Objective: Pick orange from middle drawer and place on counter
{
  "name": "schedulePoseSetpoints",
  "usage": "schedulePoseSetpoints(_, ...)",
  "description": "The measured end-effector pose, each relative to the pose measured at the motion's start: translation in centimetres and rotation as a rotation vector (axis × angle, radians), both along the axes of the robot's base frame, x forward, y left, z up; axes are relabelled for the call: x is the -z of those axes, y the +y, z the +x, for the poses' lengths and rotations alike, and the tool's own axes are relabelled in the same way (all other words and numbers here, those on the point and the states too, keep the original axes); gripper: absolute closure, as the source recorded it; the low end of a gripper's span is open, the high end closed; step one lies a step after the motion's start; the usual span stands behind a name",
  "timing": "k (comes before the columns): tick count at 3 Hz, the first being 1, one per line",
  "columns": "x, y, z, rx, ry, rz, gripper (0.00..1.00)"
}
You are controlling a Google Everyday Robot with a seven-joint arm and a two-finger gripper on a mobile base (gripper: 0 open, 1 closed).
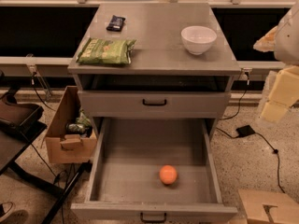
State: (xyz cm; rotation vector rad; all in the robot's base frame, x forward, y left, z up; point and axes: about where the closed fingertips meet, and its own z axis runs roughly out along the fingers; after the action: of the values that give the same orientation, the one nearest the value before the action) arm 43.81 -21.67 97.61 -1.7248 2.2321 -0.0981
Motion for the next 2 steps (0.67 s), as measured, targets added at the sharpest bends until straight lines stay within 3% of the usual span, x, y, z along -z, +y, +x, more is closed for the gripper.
schedulePoseSetpoints(2, 0.09, 0.66, 0.16, 0.007, -0.009, 0.019, 0.00)
